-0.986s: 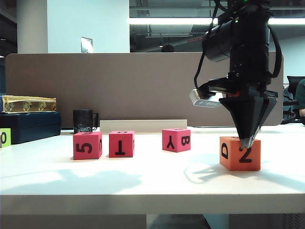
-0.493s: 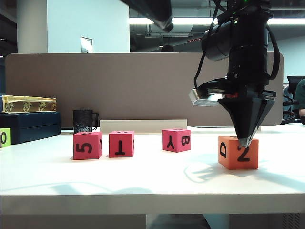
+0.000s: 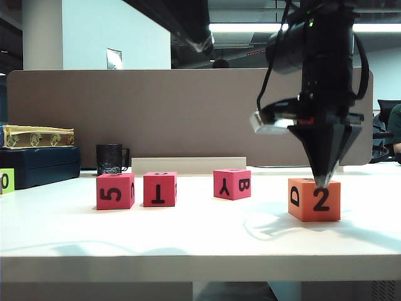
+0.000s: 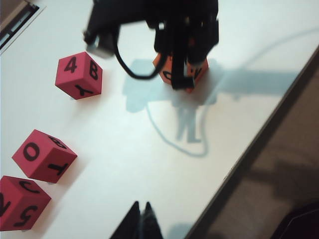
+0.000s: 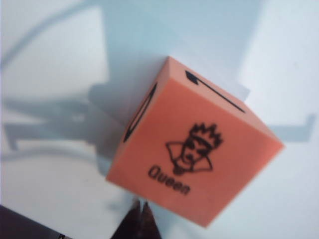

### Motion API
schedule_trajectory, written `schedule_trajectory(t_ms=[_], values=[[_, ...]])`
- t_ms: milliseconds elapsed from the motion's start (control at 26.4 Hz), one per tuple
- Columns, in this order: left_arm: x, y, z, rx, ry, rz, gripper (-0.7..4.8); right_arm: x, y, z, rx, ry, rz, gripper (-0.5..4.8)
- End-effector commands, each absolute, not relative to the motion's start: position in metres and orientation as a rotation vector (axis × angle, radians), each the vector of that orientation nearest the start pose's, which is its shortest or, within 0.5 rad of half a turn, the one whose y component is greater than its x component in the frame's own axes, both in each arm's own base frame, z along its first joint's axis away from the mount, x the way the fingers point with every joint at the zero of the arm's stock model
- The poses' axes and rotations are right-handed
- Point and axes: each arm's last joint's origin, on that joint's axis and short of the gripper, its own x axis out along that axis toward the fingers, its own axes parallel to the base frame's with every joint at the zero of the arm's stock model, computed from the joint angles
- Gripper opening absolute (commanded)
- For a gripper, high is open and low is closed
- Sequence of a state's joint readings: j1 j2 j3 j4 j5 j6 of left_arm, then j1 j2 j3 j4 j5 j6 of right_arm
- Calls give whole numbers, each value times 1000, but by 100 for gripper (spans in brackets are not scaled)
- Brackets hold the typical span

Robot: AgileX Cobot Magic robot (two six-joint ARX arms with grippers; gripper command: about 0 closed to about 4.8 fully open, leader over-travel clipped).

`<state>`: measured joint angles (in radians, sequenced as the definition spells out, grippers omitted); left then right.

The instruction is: Select the appropriate blocks from the scattered letter blocks on the table and arrange them in a row to spell out "2024".

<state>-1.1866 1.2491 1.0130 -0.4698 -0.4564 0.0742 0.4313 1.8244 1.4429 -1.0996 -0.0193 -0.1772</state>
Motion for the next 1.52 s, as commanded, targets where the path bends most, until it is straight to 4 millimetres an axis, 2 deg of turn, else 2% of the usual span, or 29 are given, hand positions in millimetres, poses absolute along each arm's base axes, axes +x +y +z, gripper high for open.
schedule_trajectory(t_ms=[38, 379, 606, 1251, 1516], values=[[109, -237, 296, 588, 457, -719, -6, 315, 144, 238, -458, 1368, 456, -9], [108, -236, 295, 588, 475, -751, -6, 302, 142, 246, -467, 1428, 462, -9], [108, -236, 295, 588, 475, -751, -6, 306, 144, 244, -459, 1389, 464, -9], [107, -234, 299, 581, 464, -752, -6, 304, 144, 243, -431, 1414, 499, -9], [106, -232, 303, 569, 446, -754, -6, 309, 147, 225, -444, 1491, 496, -9]])
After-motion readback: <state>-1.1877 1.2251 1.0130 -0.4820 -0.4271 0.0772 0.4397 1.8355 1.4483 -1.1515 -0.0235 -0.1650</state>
